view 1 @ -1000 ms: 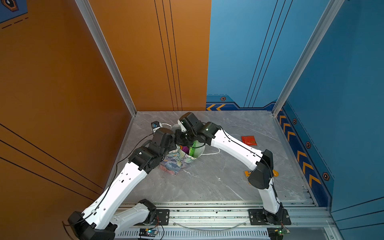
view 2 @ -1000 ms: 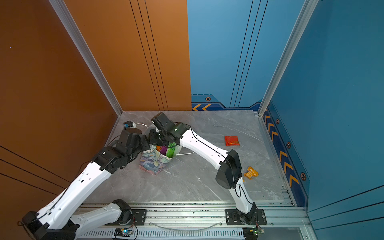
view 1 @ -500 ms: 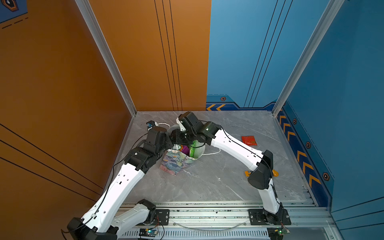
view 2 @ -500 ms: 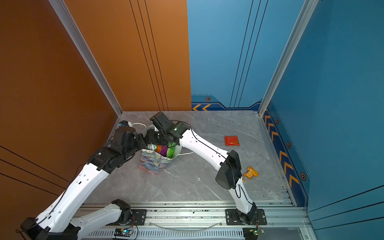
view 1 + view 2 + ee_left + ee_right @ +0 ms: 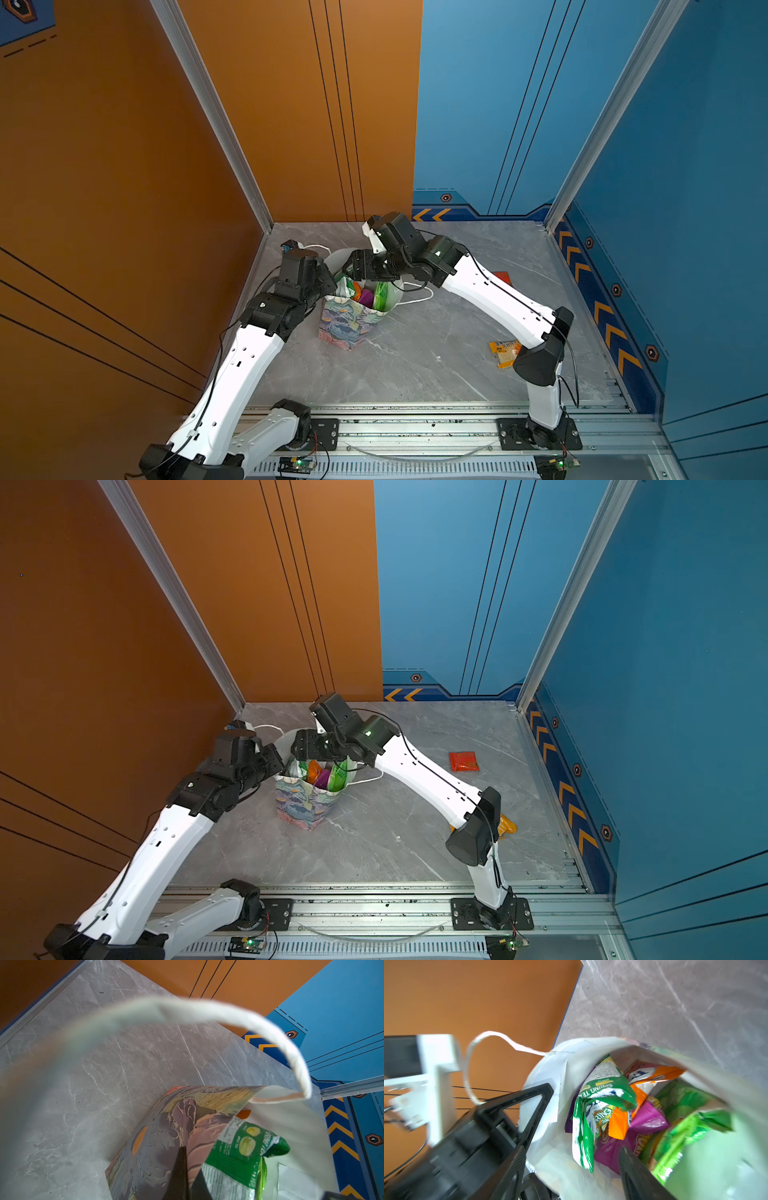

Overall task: Place the snacks into the paper bag
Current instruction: Place the snack in the paper bag.

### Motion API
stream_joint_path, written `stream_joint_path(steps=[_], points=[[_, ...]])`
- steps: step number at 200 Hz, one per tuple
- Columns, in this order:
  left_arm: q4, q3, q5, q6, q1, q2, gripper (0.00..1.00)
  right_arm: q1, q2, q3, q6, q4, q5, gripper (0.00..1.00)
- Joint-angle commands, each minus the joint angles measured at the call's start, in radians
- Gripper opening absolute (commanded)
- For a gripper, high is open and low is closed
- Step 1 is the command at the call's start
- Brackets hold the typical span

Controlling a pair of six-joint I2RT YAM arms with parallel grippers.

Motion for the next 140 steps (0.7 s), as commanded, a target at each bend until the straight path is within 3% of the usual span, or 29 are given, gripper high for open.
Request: stream_joint_path(steps=[1, 28, 66, 101, 140], points=[[0.006, 0.004, 0.075, 0.055, 0.040, -0.013, 0.03, -0.011, -0.096, -0.007, -0.074, -0.034, 0.050, 0.73], [-0.010, 0.012, 0.154, 0.098, 0.112, -0.012, 0.03, -0.025, -0.234, -0.135, -0.134, -0.008, 0.202, 0.73], [-0.010, 0.002, 0.218, 0.142, 0.154, -0.011, 0.03, -0.104, -0.432, -0.382, -0.140, 0.069, 0.270, 0.74], [-0.017, -0.003, 0.235, 0.179, 0.171, -0.008, 0.04, -0.203, -0.578, -0.615, -0.120, 0.017, 0.519, 0.76], [-0.015, -0.023, 0.233, 0.214, 0.188, -0.027, 0.04, -0.412, -0.713, -0.881, -0.036, 0.001, 0.465, 0.77]])
